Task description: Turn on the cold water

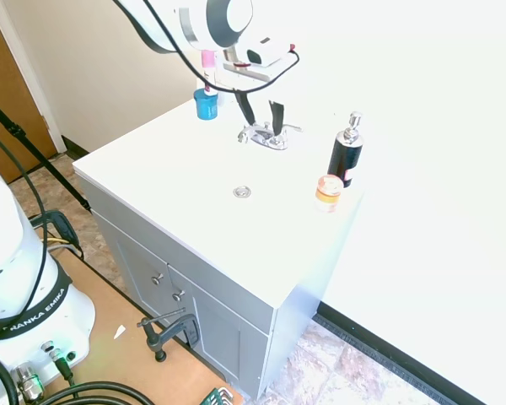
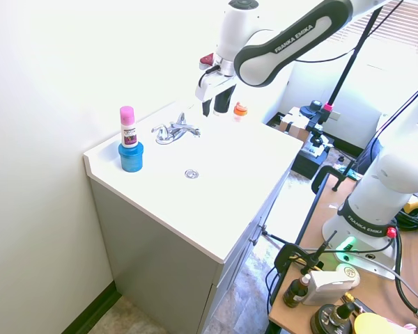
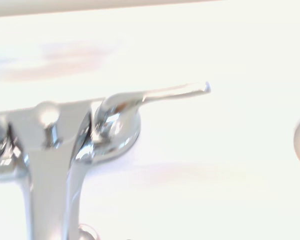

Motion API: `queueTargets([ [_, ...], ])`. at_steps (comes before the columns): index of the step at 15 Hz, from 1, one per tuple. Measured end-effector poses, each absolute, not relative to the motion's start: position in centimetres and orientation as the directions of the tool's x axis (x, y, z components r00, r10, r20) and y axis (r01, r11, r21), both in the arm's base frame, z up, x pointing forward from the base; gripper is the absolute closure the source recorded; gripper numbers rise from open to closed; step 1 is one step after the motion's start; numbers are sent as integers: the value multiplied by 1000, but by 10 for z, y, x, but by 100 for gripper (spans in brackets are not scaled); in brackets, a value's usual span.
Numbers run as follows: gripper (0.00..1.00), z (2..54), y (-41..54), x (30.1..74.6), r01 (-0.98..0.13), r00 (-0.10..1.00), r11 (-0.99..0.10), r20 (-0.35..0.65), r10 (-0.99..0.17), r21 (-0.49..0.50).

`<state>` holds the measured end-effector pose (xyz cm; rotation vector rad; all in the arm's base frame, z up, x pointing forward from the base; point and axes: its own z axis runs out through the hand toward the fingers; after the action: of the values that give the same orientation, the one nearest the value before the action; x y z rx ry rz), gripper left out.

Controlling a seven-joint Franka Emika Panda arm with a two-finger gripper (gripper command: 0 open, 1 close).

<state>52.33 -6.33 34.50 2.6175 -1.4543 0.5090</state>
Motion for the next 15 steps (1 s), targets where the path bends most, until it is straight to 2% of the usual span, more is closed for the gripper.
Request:
queueTargets([
  [8,0,326,-75,594,-848,437,-523,443,-783,-88],
  [15,0,313,-83,609,-850,438,-523,473,-764,-58],
])
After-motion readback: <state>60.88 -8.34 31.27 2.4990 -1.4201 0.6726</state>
